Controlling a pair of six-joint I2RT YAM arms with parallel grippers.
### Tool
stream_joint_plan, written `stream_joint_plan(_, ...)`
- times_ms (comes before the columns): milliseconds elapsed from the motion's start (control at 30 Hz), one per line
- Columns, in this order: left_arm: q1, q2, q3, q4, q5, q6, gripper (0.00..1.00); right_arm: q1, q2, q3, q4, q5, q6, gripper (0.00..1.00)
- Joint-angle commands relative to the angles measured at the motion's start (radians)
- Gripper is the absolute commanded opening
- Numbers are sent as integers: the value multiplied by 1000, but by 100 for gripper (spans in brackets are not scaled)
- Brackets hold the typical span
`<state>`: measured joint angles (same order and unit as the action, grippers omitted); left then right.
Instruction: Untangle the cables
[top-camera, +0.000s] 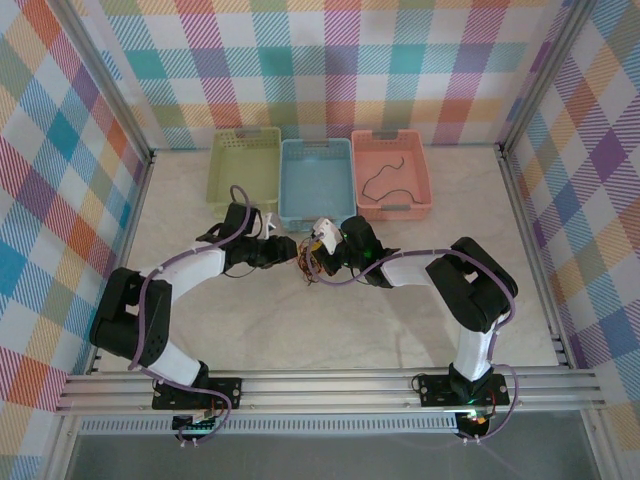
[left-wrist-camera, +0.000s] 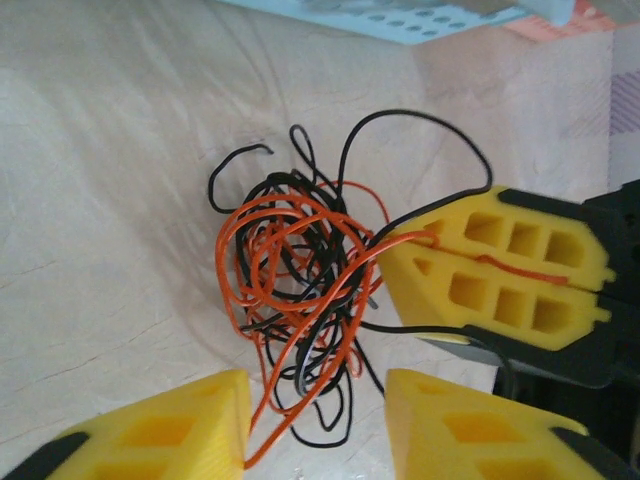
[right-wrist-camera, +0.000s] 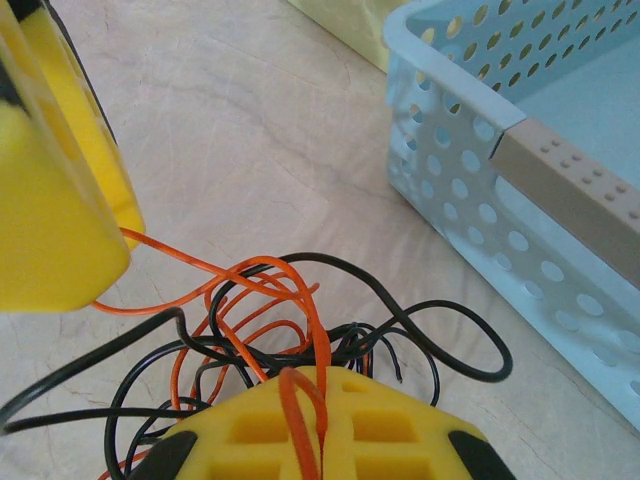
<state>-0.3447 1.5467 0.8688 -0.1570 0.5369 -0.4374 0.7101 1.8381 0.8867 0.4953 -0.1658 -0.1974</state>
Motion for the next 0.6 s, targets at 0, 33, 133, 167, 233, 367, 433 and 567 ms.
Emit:
stream_joint_plan(0, -5, 26, 42, -41, -5, 21, 37, 3, -10, 29, -14, -24, 6, 1)
stream_joint_plan(33, -6, 28, 44, -41, 0, 22, 36, 3, -11, 29, -14, -24, 6, 1)
stream_joint_plan(133, -7, 27, 47, -43, -1, 22, 31, 3, -13, 28, -14, -21, 6, 2)
stream_joint_plan(167, -7, 26, 47, -45, -4, 23, 31, 3, -12, 29, -13, -21, 6, 2)
stream_joint_plan(233, -7, 26, 49, -49, -10, 27, 25, 2, -11, 29, -14, -21, 6, 1)
stream_joint_plan(367, -7, 15, 51, -61, -25, 26, 3, 3, -11, 29, -15, -21, 6, 1)
stream_joint_plan(433, -7, -3, 54, -79, -46, 29, 0, 3, -11, 30, -14, -17, 9, 2)
stream_joint_plan(567, -7, -75, 48, -108, -71, 29, 0, 3, -17, 25, -10, 19, 15, 11)
